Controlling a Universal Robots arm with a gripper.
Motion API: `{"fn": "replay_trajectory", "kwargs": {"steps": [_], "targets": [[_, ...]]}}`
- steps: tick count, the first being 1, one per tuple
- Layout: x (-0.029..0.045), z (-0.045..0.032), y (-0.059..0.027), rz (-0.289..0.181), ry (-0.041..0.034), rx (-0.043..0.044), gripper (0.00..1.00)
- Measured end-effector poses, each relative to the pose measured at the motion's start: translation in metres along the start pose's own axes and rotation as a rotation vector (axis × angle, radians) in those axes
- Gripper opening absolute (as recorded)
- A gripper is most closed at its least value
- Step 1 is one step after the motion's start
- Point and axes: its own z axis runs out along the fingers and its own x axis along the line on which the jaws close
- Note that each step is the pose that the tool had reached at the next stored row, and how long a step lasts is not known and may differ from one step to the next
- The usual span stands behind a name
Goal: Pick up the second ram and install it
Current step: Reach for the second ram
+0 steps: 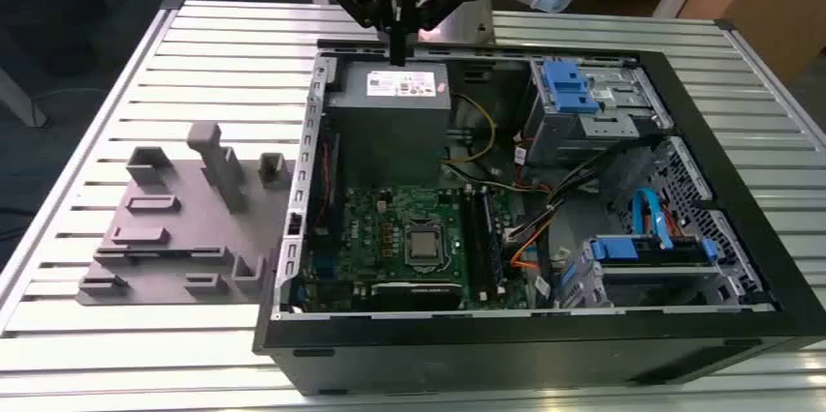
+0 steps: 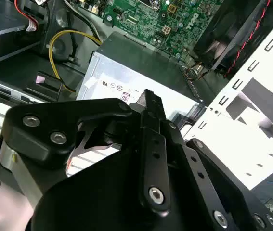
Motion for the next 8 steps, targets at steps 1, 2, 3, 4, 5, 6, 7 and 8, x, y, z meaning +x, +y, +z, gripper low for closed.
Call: {"fn": "replay_trajectory", "kwargs": {"steps": [1, 2, 3, 4, 5, 6, 7, 8], "targets": [[0.0000, 0.0000, 0.0000, 0.000, 0.0000, 0.0000, 0.07], [0.0000, 0.0000, 0.0000, 0.000, 0.0000, 0.0000, 0.07], [0.0000, 0.0000, 0.0000, 0.000, 0.0000, 0.0000, 0.07], [0.0004, 0.0000, 0.0000, 0.000, 0.0000, 0.0001, 0.07], [0.0013, -0.0001, -0.0001, 0.000, 0.0000, 0.0001, 0.07], [0.0030, -0.0002, -0.0002, 0.000, 0.0001, 0.0002, 0.07], [0.0056, -0.0002, -0.0004, 0.000, 0.0000, 0.0000, 0.07], [0.0090, -0.0003, -0.0007, 0.000, 0.0000, 0.0001, 0.07]]}}
